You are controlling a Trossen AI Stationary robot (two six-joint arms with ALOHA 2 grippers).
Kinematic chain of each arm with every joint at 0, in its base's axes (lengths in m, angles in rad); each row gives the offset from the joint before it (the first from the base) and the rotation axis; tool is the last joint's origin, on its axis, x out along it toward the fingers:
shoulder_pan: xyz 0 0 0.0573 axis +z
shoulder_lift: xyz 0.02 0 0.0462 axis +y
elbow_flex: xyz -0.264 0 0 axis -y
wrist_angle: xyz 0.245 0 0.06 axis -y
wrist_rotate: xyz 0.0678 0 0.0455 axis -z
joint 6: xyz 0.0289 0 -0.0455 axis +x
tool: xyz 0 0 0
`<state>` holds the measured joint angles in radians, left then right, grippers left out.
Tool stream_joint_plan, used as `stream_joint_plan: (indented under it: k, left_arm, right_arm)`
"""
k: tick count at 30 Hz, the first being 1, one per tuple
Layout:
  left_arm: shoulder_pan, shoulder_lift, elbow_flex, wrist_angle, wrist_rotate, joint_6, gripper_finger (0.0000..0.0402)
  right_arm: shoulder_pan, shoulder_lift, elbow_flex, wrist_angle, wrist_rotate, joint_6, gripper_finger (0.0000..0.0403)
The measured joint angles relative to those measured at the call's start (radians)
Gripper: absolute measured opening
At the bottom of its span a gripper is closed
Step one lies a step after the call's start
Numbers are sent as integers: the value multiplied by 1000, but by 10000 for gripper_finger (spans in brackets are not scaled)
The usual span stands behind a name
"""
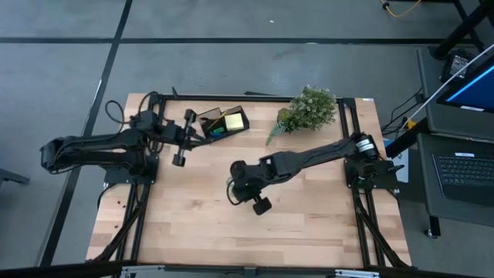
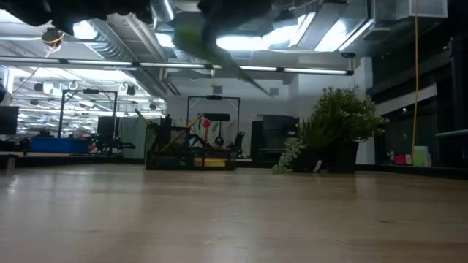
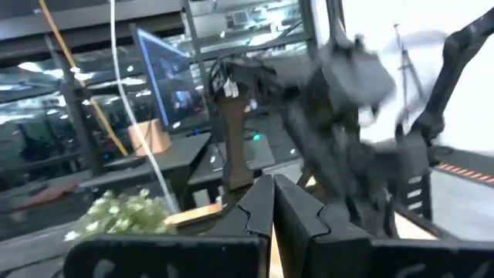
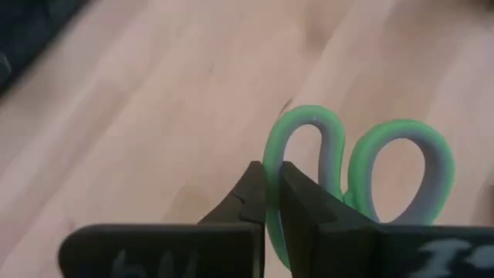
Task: Pick and place office supplies into organizer
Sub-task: Put the green scissors into the black desk organizer
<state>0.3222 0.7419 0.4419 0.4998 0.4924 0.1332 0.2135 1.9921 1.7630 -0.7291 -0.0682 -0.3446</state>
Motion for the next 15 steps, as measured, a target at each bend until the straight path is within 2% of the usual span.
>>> stream_joint_plan:
  k: [4, 8, 15]
  left_arm:
    - [30, -69, 0, -106, -4, 30, 7]
    - [48, -99, 0, -144, -4, 31, 5]
    - [49, -111, 0, -173, -4, 64, 3]
  right_arm:
    - [-22, -65, -18, 47, 23, 28, 22]
    - [-44, -106, -39, 153, 22, 30, 22]
    - [-113, -113, -56, 229, -147, 106, 22]
